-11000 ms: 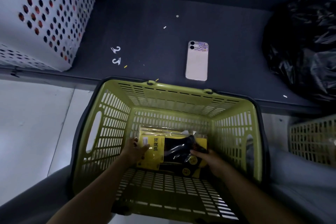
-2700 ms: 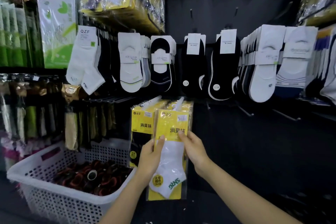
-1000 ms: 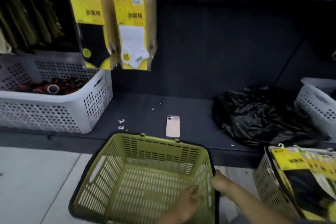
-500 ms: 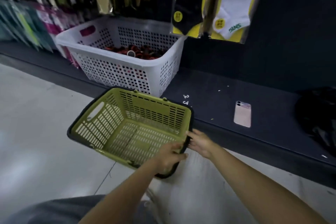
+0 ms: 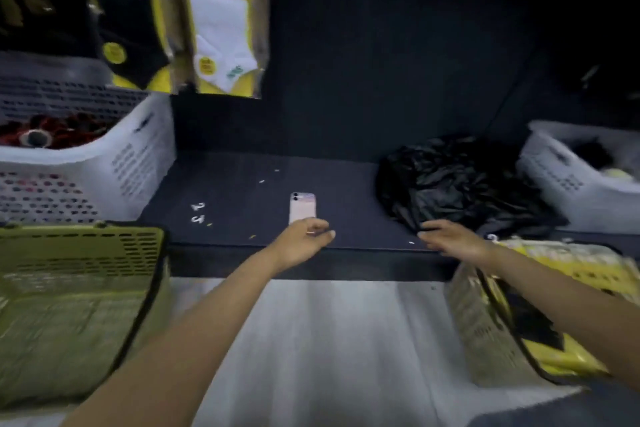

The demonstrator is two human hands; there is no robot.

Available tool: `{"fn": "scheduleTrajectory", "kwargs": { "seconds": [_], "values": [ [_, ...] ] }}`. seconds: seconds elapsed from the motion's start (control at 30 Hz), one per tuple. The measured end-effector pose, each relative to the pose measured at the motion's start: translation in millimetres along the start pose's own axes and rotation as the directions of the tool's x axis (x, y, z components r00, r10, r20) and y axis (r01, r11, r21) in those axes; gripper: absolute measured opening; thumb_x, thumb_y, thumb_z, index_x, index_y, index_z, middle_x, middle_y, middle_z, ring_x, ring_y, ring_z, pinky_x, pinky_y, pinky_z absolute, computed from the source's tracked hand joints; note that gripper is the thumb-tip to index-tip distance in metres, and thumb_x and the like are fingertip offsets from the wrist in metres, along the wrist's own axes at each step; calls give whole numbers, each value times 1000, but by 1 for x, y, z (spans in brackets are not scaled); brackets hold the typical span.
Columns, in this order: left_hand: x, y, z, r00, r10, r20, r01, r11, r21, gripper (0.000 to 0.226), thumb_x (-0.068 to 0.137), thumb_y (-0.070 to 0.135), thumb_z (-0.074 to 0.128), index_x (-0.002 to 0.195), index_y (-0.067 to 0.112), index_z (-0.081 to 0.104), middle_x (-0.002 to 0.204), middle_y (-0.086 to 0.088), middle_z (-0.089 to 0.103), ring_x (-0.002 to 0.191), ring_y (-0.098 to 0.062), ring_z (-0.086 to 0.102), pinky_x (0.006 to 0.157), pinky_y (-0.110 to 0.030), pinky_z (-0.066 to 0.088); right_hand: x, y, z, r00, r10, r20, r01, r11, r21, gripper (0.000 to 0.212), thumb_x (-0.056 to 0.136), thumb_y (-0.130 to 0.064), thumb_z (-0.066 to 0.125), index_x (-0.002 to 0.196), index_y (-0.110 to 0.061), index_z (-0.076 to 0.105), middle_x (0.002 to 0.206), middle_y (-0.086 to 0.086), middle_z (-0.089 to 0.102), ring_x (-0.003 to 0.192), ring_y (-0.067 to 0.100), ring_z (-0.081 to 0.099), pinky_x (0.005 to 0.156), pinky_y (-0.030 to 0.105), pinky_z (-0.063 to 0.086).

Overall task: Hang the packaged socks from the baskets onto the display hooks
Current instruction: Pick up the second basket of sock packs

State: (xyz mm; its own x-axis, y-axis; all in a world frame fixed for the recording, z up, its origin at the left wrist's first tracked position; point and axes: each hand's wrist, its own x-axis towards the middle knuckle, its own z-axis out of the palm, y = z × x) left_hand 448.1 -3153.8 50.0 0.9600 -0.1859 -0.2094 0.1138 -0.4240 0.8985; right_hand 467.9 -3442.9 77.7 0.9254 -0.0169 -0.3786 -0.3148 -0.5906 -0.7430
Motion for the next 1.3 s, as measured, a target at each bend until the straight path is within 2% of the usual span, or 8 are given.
{"fn": "scheduleTrajectory", "kwargs": {
  "seconds": [0.2, 0.33, 0.4, 0.5, 0.63, 0.87, 1.07, 1.3],
  "values": [
    [49, 77, 162, 971, 1, 239, 15, 998, -66, 44, 93, 45, 50, 129, 20, 52, 127, 3, 57, 109, -13, 56, 86, -22, 45, -47, 130, -138, 912, 111, -396, -135, 990, -34, 35, 92, -11, 60, 122, 6, 54, 110, 18, 59, 66, -4, 57, 57, 11, 39],
    [60, 88, 259, 917, -119, 381, 132, 991, -9, 52, 94, 49, 45, 130, 12, 46, 127, -4, 55, 114, -21, 55, 98, -34, 43, -61, 200, -166, 936, 175, -306, -220, 968, -119, 14, 92, -28, 60, 102, -19, 56, 91, 1, 55, 81, 19, 59, 86, 41, 51],
    [68, 82, 293, 892, -191, 410, 198, 980, 25, 33, 95, 51, 40, 101, 22, 53, 105, -2, 58, 99, -20, 58, 87, -31, 42, -60, 226, -165, 939, 179, -292, -227, 964, -141, 34, 90, -33, 62, 119, -17, 54, 107, 4, 56, 100, 26, 59, 91, 41, 47],
    [85, 71, 332, 848, -317, 426, 353, 935, -8, 56, 96, 56, 29, 131, 19, 50, 129, -9, 56, 113, -27, 58, 87, -33, 47, -49, 252, -157, 951, 198, -237, -241, 957, -164, 73, 86, -42, 65, 145, -14, 33, 148, 7, 33, 136, 24, 36, 107, 33, 34],
    [104, 62, 366, 849, -389, 357, 481, 849, -219, 52, 97, 47, 37, 122, 4, 52, 113, -16, 64, 95, -30, 65, 77, -39, 56, -24, 265, -153, 952, 170, -253, -229, 947, -224, 88, 82, -50, 66, 150, -18, 22, 157, 2, 17, 144, 25, 18, 115, 43, 26],
    [109, 46, 367, 877, -386, 286, 468, 818, -335, 35, 99, 27, 43, 116, -3, 50, 116, -27, 61, 95, -36, 63, 75, -42, 55, -5, 270, -144, 938, 195, -286, -284, 906, -313, 108, 75, -55, 71, 152, -14, 7, 159, 5, 11, 146, 29, 8, 116, 44, 17],
    [87, 20, 313, 859, -436, 270, 506, 805, -311, 37, 101, 28, 41, 115, -4, 53, 108, -24, 63, 93, -33, 63, 89, -47, 53, -4, 237, -108, 939, 254, -233, -261, 965, -2, 111, 73, -43, 78, 152, -13, 7, 157, 6, 12, 144, 27, 19, 114, 43, 29],
    [33, -41, 177, 892, -441, 103, 453, 862, -228, 29, 102, 27, 37, 108, 3, 52, 82, -9, 63, 70, -20, 61, 60, -29, 54, -6, 160, 4, 978, 203, -58, -192, 969, 155, 97, 69, -33, 83, 142, -13, 24, 135, 6, 37, 124, 23, 41, 97, 34, 43]
  ]
}}
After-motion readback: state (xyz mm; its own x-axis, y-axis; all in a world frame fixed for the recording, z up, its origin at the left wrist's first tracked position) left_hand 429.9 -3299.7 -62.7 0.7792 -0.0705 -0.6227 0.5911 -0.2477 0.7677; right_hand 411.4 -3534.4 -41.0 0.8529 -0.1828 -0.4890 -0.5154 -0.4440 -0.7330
